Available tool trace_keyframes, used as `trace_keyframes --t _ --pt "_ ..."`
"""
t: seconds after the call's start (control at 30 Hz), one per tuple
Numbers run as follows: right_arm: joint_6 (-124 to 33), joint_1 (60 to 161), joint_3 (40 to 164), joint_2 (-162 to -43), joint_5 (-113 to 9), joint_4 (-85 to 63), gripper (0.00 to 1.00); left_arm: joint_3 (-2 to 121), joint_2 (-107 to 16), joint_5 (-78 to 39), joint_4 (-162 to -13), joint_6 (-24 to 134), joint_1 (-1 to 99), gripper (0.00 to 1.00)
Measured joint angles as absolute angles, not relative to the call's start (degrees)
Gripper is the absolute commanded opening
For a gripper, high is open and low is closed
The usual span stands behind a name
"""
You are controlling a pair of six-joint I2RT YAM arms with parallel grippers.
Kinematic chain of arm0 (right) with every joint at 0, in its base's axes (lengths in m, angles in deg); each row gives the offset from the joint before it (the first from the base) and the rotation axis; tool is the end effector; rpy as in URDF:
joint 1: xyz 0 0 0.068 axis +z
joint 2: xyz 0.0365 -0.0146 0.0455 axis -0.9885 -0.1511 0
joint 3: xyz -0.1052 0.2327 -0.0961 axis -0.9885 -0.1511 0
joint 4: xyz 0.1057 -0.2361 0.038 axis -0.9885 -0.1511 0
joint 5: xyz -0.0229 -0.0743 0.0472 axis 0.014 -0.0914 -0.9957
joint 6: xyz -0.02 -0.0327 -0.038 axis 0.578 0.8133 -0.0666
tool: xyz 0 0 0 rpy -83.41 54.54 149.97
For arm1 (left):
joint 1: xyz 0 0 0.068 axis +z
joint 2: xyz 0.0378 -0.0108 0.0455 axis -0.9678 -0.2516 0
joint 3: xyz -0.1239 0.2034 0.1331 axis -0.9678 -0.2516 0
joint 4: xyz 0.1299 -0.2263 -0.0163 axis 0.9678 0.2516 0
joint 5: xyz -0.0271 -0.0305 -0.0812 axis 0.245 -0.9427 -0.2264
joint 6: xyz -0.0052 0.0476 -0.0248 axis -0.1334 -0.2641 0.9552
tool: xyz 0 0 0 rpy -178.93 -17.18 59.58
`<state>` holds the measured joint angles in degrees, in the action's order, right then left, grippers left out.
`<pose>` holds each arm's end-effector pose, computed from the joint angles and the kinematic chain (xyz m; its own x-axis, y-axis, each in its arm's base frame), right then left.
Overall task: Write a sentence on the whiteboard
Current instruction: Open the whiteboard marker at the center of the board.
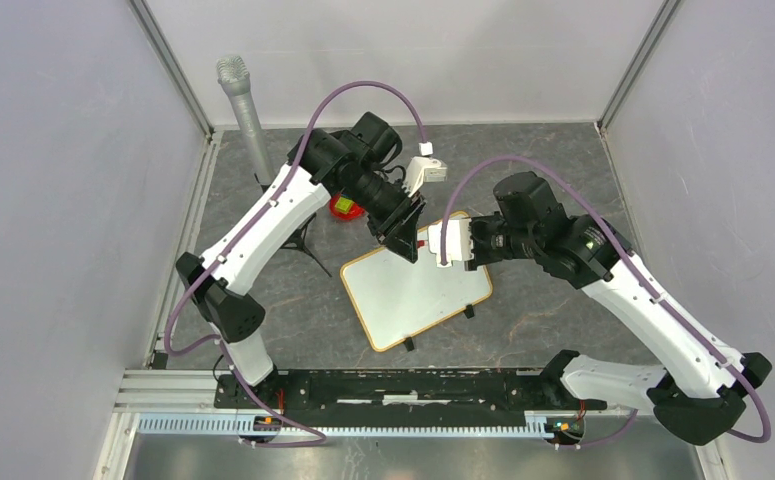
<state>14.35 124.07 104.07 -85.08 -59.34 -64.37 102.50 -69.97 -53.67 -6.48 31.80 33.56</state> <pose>0.1474 0.1492 0.3976 0.3621 -0.7184 -0.5939 -0.8590 -0.0098 -0.5118 0.2310 -0.2392 0.4048 -0.5109 0.6596 -0.5513 0.8337 0.2238 -0.5048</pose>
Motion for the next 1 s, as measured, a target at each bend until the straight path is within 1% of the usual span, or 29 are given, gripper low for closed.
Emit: trace_keyframes --t 0.07,0.17,0.2,0.23,0.27,0.3,0.33,0.4,0.43,0.53,0.6,0.67,0.77,0.9,1.0 --pt "14.2 124.1 104.1 -85.0 -59.1 -64.3 0.00 102.4 -70.1 -53.9 -6.5 31.9 33.6 0.31" --pt "14.2 124.1 104.1 -85.0 -59.1 -64.3 0.00 102.4 -70.3 -54.0 -6.5 32.0 33.6 0.14" --pt "14.2 124.1 104.1 -85.0 -59.1 -64.3 0.05 102.4 -70.3 -54.0 -6.5 32.0 33.6 0.07" --pt "14.1 124.1 104.1 -85.0 -59.2 -64.4 0.15 102.3 -70.3 -53.8 -6.5 32.1 33.6 0.03" --pt "13.9 124.1 104.1 -84.8 -59.2 -64.4 0.29 102.3 -70.3 -53.8 -6.5 32.1 33.6 0.02" --pt "13.5 124.1 104.1 -84.8 -59.3 -64.5 0.39 102.3 -70.3 -53.9 -6.5 32.1 33.6 0.02" --pt "13.0 124.1 104.1 -84.7 -59.4 -64.5 0.47 102.2 -70.3 -53.9 -6.7 32.1 33.6 0.02" --pt "11.1 124.1 104.1 -84.6 -60.5 -64.0 0.59 101.6 -70.2 -54.2 -7.5 32.1 33.6 0.02" --pt "9.7 124.1 104.1 -84.5 -61.6 -63.7 0.63 100.4 -69.8 -54.4 -8.7 32.0 33.6 0.02" --pt "6.0 124.0 104.1 -84.3 -65.0 -62.3 0.67 96.6 -68.4 -54.8 -11.2 31.6 33.6 0.03" --pt "2.9 123.5 104.1 -84.0 -68.3 -60.9 0.72 93.1 -66.6 -54.9 -13.7 31.2 33.6 0.03" --pt "-0.2 122.5 104.1 -83.9 -71.5 -59.7 0.78 89.3 -64.0 -55.0 -16.3 30.6 33.6 0.02" --pt "-6.1 119.5 104.1 -83.9 -77.4 -57.1 0.83 82.8 -58.5 -55.0 -21.4 30.1 33.8 0.02" --pt "-12.5 115.7 104.1 -83.9 -85.4 -53.8 0.84 73.6 -48.8 -54.9 -28.9 29.7 34.1 0.03" --pt "-17.0 113.3 104.1 -84.0 -92.5 -51.0 0.84 70.0 -43.5 -54.9 -32.4 29.2 34.2 0.03"
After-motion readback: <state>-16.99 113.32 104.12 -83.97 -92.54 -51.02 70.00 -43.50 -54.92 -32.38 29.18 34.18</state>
